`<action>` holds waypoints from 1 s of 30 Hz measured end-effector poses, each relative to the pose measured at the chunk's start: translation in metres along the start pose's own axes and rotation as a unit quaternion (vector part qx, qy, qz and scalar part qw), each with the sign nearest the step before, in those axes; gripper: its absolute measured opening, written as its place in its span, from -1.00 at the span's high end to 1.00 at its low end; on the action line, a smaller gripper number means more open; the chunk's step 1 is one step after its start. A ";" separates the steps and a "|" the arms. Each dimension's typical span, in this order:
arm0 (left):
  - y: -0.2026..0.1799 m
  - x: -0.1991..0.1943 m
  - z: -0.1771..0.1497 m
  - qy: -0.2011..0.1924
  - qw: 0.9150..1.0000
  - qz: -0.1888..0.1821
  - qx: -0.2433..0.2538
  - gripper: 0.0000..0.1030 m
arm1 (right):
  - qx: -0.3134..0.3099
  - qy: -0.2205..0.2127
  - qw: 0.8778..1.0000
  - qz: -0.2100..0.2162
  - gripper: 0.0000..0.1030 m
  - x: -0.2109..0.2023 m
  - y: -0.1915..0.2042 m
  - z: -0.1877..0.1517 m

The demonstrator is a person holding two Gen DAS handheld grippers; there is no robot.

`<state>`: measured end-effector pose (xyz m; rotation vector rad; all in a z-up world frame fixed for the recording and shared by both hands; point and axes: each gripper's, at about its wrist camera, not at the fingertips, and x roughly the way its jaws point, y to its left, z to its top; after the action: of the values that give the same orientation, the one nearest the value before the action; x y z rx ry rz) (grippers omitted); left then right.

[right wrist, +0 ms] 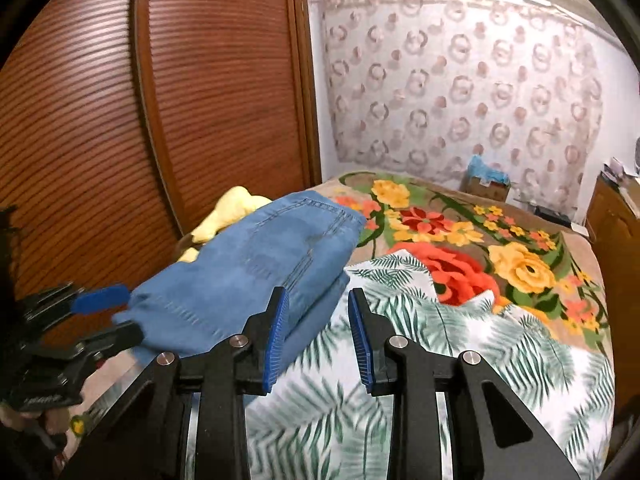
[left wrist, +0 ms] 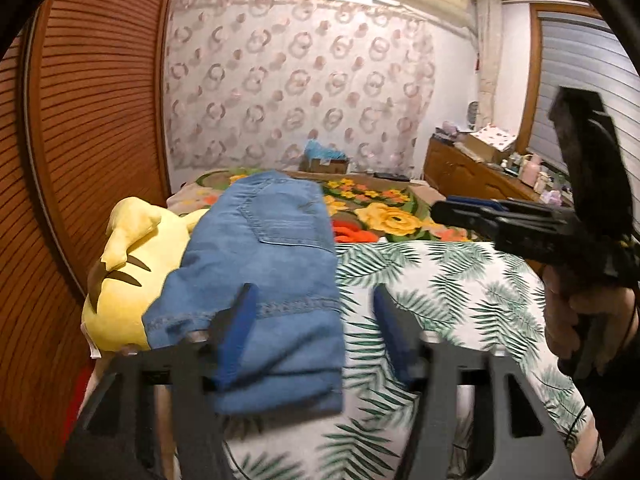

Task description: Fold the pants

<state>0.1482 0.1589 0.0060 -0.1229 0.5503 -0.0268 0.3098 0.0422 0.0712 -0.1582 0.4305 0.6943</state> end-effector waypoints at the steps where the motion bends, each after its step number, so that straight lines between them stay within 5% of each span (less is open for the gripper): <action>1: -0.004 -0.005 -0.002 -0.004 1.000 -0.003 0.002 -0.54 | -0.001 -0.006 1.000 -0.003 0.39 -0.012 0.002 -0.010; 8: -0.040 -0.032 -0.015 -0.013 0.999 -0.012 0.029 -0.98 | 0.010 -0.030 0.999 -0.033 0.38 -0.068 0.012 -0.061; 20: -0.094 -0.069 -0.028 -0.034 0.997 -0.036 0.052 -0.99 | 0.033 -0.052 0.995 -0.081 -0.26 -0.165 0.036 -0.111; 30: -0.130 -0.086 -0.028 -0.042 0.997 -0.011 0.058 -0.99 | 0.058 -0.074 0.986 -0.139 -0.46 -0.219 0.054 -0.128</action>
<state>0.0610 0.0318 0.0429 -0.0171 0.4624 -0.0736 0.0825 -0.0809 0.0514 -0.0536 0.2980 0.4016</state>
